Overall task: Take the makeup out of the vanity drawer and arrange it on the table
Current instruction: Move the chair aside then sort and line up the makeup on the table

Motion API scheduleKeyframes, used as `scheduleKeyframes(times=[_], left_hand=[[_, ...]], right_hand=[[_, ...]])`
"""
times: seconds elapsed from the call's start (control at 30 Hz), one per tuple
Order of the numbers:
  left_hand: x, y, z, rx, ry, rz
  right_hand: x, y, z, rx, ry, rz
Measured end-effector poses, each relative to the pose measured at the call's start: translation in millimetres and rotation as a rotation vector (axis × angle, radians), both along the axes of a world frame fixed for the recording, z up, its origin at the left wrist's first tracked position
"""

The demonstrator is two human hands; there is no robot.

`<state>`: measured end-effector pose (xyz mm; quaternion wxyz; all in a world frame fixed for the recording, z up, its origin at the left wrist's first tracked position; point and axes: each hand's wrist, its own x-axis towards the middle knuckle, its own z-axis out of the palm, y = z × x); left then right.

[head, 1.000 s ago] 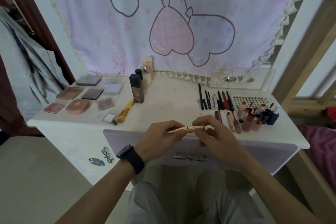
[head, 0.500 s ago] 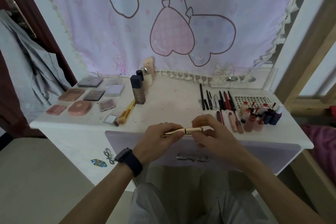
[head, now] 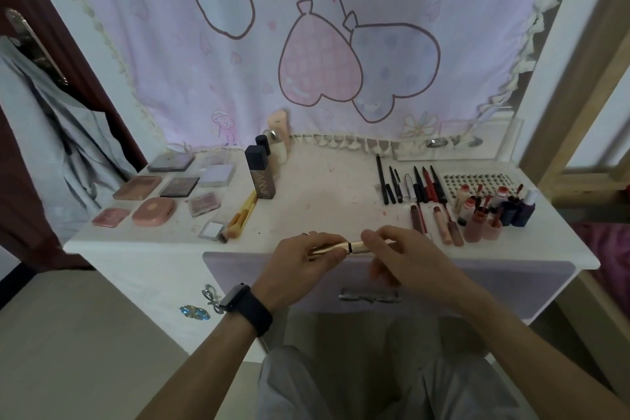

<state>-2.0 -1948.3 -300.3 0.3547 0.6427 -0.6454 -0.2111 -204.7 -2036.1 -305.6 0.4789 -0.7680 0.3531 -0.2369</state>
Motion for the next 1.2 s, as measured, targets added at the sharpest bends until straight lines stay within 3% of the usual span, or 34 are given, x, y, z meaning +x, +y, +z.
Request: scheduleKeyframes(times=[0.07, 0.27, 0.37, 0.57, 0.67, 0.77, 0.93, 1.07, 1.2], left_hand=[[1, 0, 0, 0.008, -0.001, 0.0], [5, -1, -2, 0.011, 0.021, 0.018], [3, -2, -3, 0.006, 0.018, 0.002], [9, -4, -6, 0.021, 0.063, 0.02], [9, -3, -6, 0.019, 0.064, 0.009], [10, -2, -6, 0.019, 0.076, -0.001], [16, -2, -7, 0.047, 0.173, 0.002], [16, -1, -6, 0.039, 0.209, 0.0], [15, -1, -4, 0.048, 0.272, -0.026]], right_hand=[[-1, -3, -3, -0.06, -0.04, 0.0], [1, -4, 0, 0.132, -0.136, 0.032], [4, -6, 1, 0.007, -0.031, -0.017], [-1, -7, -4, -0.101, -0.082, 0.013], [3, -4, 0, 0.019, -0.103, -0.016], [5, -3, 4, -0.063, -0.042, -0.028], [1, -4, 3, -0.14, -0.144, -0.006], [6, -2, 8, 0.004, -0.144, -0.043], [7, -6, 10, -0.039, -0.171, -0.061]])
